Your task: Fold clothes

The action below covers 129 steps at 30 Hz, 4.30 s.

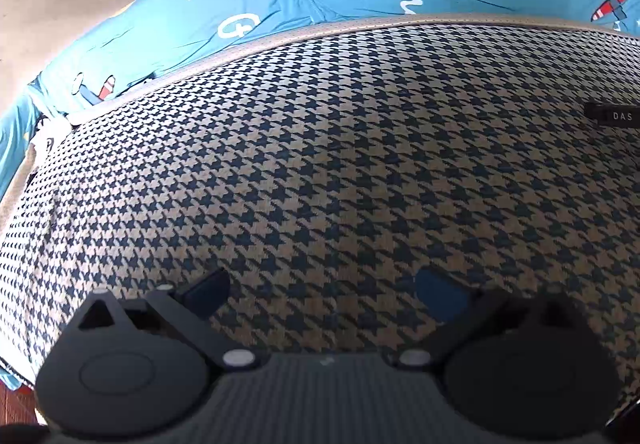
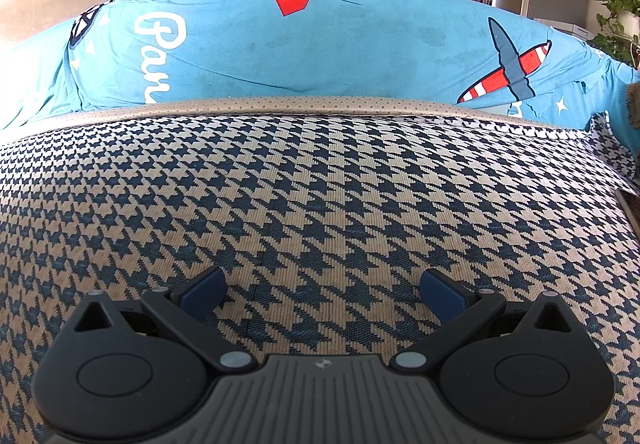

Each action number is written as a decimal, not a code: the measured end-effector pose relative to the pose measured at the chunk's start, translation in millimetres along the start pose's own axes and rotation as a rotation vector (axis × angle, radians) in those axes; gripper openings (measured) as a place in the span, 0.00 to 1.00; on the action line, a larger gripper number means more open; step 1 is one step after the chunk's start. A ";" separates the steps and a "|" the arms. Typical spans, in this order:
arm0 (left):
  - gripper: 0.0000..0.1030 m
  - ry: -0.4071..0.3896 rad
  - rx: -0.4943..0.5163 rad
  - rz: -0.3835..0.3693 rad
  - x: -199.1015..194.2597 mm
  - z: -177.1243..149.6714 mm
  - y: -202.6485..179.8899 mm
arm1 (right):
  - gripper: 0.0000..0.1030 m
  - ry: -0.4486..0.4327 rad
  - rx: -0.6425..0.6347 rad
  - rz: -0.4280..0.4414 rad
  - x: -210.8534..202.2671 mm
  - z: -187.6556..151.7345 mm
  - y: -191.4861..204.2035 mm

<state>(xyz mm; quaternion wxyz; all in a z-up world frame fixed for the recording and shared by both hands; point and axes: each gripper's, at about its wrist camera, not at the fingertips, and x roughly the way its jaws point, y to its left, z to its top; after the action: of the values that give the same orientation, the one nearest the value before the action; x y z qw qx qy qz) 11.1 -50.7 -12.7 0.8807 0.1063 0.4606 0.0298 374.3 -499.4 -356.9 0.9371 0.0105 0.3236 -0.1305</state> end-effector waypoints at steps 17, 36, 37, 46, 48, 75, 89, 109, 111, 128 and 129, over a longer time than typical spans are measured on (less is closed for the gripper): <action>1.00 -0.003 -0.045 -0.084 40.1 33.9 -12.0 | 1.00 0.000 0.000 0.000 0.0 -0.2 0.7; 1.00 0.017 -0.120 -0.125 42.4 5.5 -8.8 | 1.00 0.001 -0.001 -0.001 3.3 0.2 0.1; 1.00 0.013 -0.106 -0.123 53.8 -5.8 -24.3 | 1.00 0.001 -0.001 -0.001 3.6 0.4 -0.1; 1.00 0.005 -0.087 -0.128 82.0 -40.7 -81.8 | 1.00 0.001 -0.001 -0.001 4.8 0.9 -0.6; 1.00 -0.002 -0.095 -0.119 83.2 -38.2 -85.8 | 1.00 0.001 -0.001 -0.002 4.3 0.8 -0.4; 1.00 -0.050 -0.212 -0.074 -83.8 -109.6 101.5 | 1.00 0.001 -0.001 -0.002 0.5 0.5 -0.1; 1.00 -0.054 -0.135 -0.130 -57.3 -87.4 117.2 | 1.00 0.000 -0.001 -0.002 0.2 0.3 0.2; 1.00 -0.019 -0.113 -0.151 62.4 -15.8 98.2 | 1.00 0.000 -0.001 -0.002 1.0 0.6 0.0; 1.00 -0.021 -0.103 -0.145 77.6 -25.9 75.7 | 1.00 0.000 -0.001 -0.002 0.9 0.5 0.2; 1.00 -0.019 -0.077 -0.160 155.8 3.9 -22.3 | 1.00 -0.001 0.000 -0.003 0.8 0.1 1.0; 1.00 -0.022 -0.073 -0.161 159.4 7.6 -27.5 | 1.00 -0.001 0.000 -0.003 0.8 0.1 1.0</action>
<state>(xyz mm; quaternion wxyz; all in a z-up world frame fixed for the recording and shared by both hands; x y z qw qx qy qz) 107.5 -54.7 -142.7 0.8886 0.0368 0.4566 -0.0256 375.3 -498.7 -357.3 0.9371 0.0098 0.3232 -0.1318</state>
